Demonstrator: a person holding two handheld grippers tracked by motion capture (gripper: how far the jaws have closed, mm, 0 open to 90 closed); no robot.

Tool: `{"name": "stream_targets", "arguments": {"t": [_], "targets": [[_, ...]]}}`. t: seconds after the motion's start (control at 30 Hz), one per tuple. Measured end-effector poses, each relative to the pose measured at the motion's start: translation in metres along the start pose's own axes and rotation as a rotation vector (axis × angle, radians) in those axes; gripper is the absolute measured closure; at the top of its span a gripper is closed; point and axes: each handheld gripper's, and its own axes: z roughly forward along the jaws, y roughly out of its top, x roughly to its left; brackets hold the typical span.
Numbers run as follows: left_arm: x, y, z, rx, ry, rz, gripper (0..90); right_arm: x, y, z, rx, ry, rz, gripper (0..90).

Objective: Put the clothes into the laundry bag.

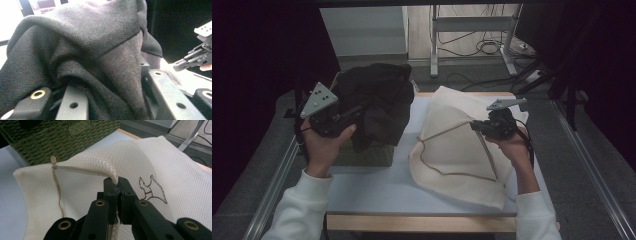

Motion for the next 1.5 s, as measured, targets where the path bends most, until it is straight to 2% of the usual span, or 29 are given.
{"name": "stream_targets", "arguments": {"t": [0.1,0.27,0.53,0.7,0.87,1.03,1.23,1.5], "targets": [[-0.003,0.0,0.0,0.0,-0.001,0.012,66.9,0.001,0.0,0.001,0.0,-0.004,-0.004,86.1],[-0.007,-0.001,0.0,-0.011,-0.014,0.007,66.9,0.003,0.0,0.004,0.007,-0.003,-0.008,86.1],[-0.013,-0.002,-0.002,-0.016,-0.017,0.02,66.9,0.004,0.0,0.007,0.011,-0.004,-0.011,86.1],[-0.02,-0.001,-0.006,-0.029,-0.045,0.023,66.8,0.004,0.0,0.008,0.011,-0.007,-0.009,86.1],[-0.026,0.0,-0.009,-0.044,-0.055,0.02,66.9,0.004,0.0,0.007,0.01,-0.009,-0.008,86.1],[-0.034,-0.001,-0.011,-0.045,-0.072,0.034,66.8,0.004,0.0,0.008,0.008,-0.01,-0.008,86.1],[-0.041,-0.003,-0.014,-0.048,-0.111,0.033,66.8,0.004,0.0,0.01,0.011,-0.01,-0.006,86.1],[-0.051,-0.004,-0.019,-0.065,-0.143,0.035,66.8,0.003,0.0,0.01,0.01,-0.012,-0.007,86.1]]}}
